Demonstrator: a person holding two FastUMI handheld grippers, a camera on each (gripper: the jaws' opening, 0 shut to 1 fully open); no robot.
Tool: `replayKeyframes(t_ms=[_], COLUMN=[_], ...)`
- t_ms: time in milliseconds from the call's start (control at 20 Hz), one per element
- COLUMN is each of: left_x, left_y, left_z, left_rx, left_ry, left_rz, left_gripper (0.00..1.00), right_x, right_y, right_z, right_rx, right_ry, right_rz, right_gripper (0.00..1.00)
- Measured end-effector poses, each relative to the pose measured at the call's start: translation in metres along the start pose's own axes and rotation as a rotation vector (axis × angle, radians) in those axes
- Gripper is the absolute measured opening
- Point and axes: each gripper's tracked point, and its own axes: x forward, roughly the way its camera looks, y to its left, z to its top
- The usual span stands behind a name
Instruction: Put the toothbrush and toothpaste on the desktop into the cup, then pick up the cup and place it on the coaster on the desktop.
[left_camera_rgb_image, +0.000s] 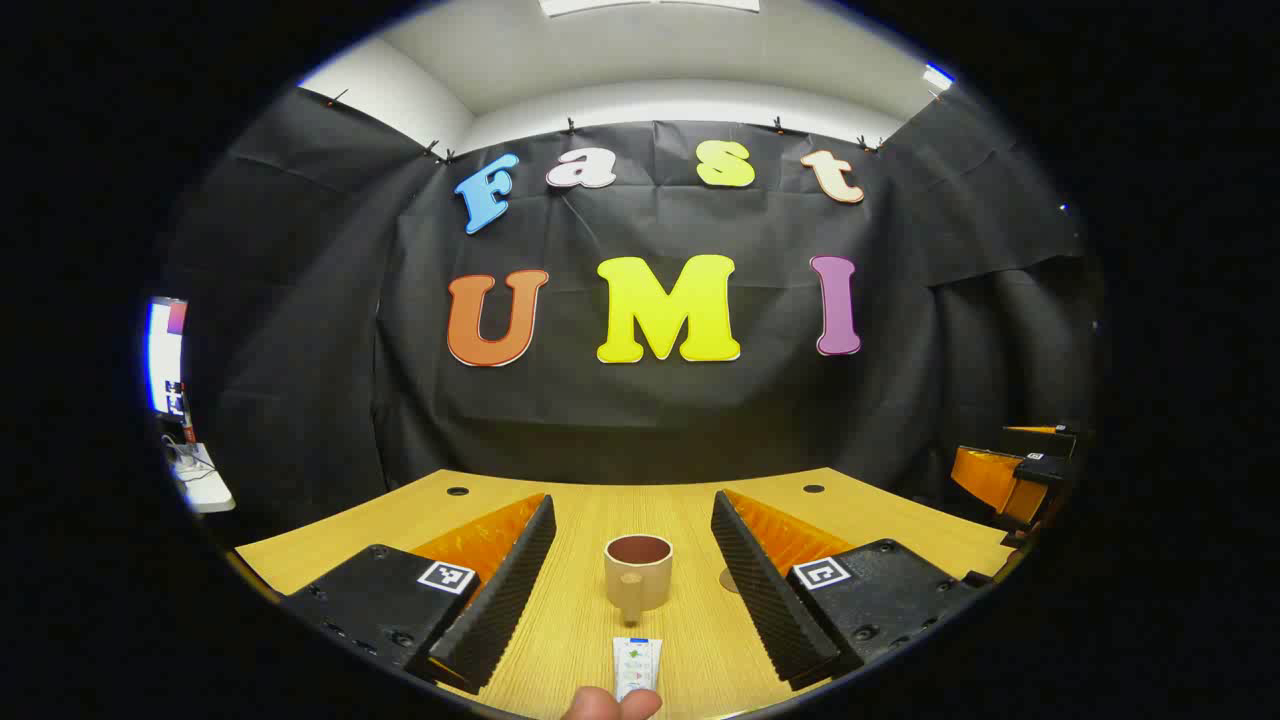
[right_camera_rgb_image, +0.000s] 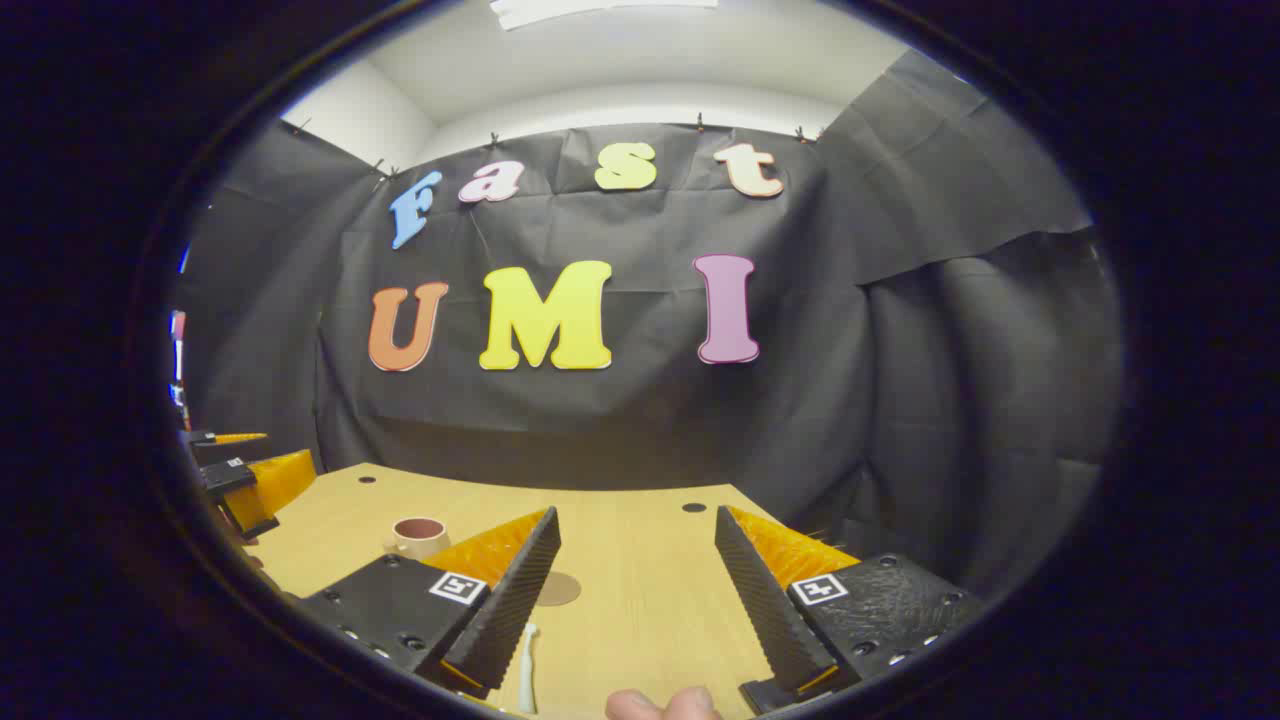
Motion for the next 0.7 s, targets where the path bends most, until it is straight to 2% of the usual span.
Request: replayKeyframes(t_ms=[250,700], left_x=[0.0,-0.005], left_y=[-0.003,-0.003], left_z=[0.0,-0.006], left_rx=[0.014,0.022], left_ry=[0.006,0.035], left_rz=[-0.002,0.006], left_gripper=[0.99,0.99], right_x=[0.002,0.001], right_y=[-0.002,0.009], right_z=[-0.003,-0.012], right_rx=[-0.001,-0.021], right_ry=[0.003,0.02], right_rz=[-0.01,0.016], right_gripper=[0.94,0.95])
